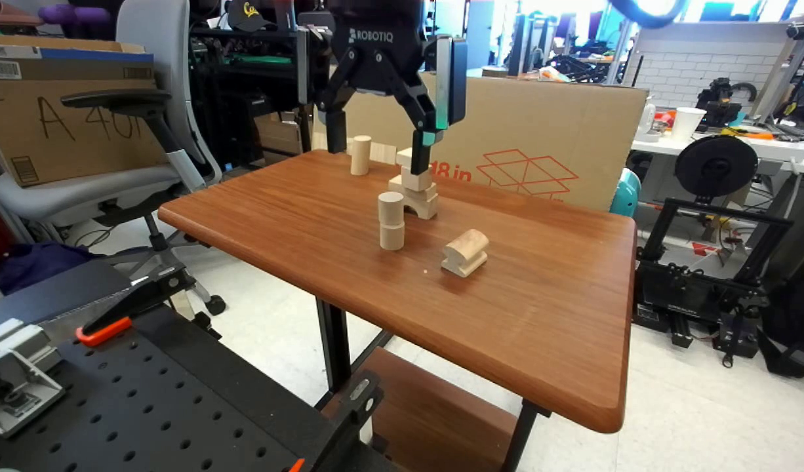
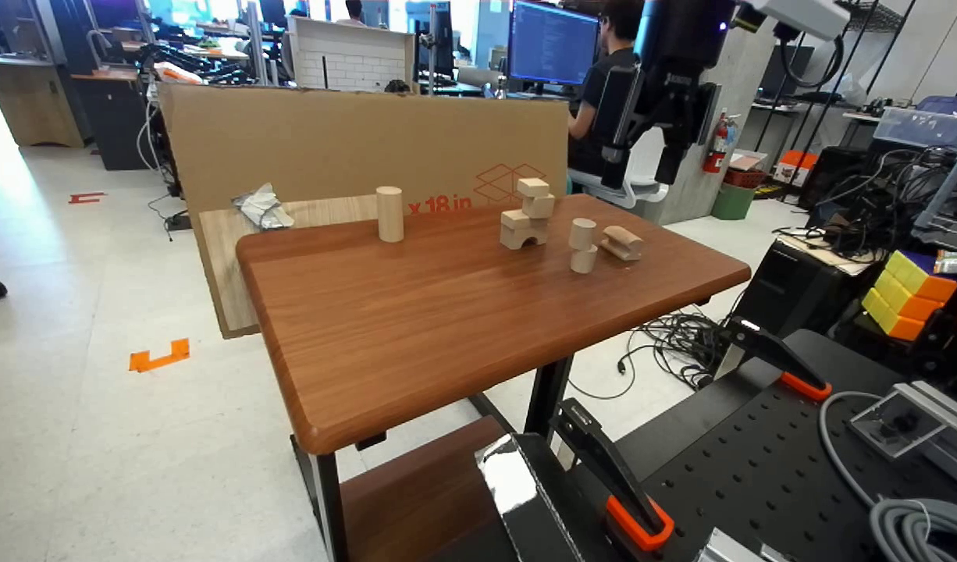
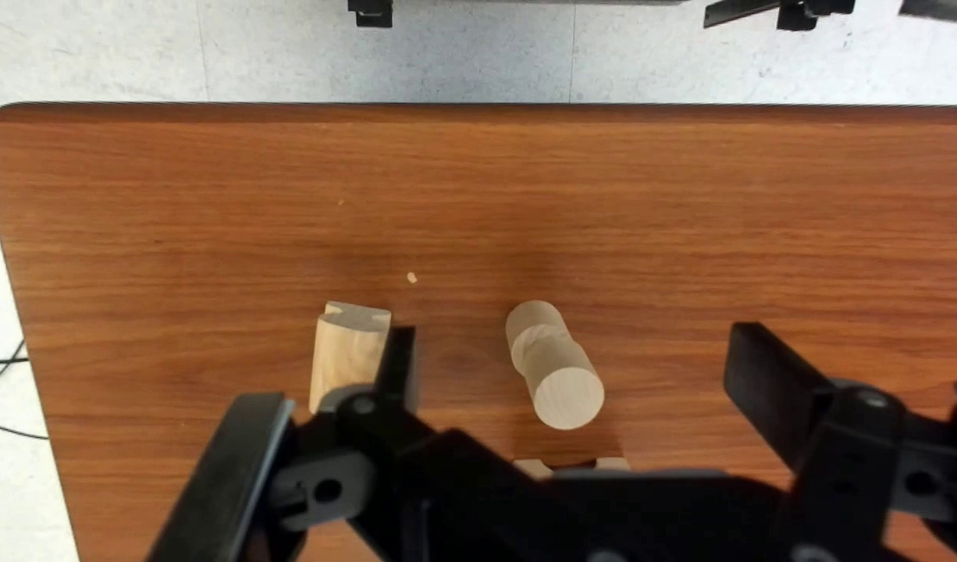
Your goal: Put one cylindrical block on the pile of blocks at the center
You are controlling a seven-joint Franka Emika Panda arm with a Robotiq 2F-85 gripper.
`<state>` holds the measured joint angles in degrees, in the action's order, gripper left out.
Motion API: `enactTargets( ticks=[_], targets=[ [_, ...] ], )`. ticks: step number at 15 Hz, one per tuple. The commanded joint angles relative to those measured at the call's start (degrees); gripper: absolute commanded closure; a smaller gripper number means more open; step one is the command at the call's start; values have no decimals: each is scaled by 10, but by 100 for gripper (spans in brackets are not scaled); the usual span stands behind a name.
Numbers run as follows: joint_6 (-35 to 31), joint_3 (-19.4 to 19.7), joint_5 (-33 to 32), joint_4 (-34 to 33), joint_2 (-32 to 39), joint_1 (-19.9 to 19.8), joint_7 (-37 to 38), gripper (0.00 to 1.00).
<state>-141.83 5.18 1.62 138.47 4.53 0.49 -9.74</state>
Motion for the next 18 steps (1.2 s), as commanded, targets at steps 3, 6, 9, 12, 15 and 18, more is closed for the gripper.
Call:
enactTargets(
  ticks=[3,6,9,12,15,18],
  targets=[
    [-10,-17,-6,-43,57,-11,16,0],
    [-11,-20,-11,-59,84,-10,22,0],
    [-10,-22,-18,-76,109,-8,28,0],
    [-7,-21,-25,-95,134,-6,36,0],
    [-2,-21,-34,-112,153,-4,45,26],
    [-2,-22,-52,-124,165,1,53,51]
  ],
)
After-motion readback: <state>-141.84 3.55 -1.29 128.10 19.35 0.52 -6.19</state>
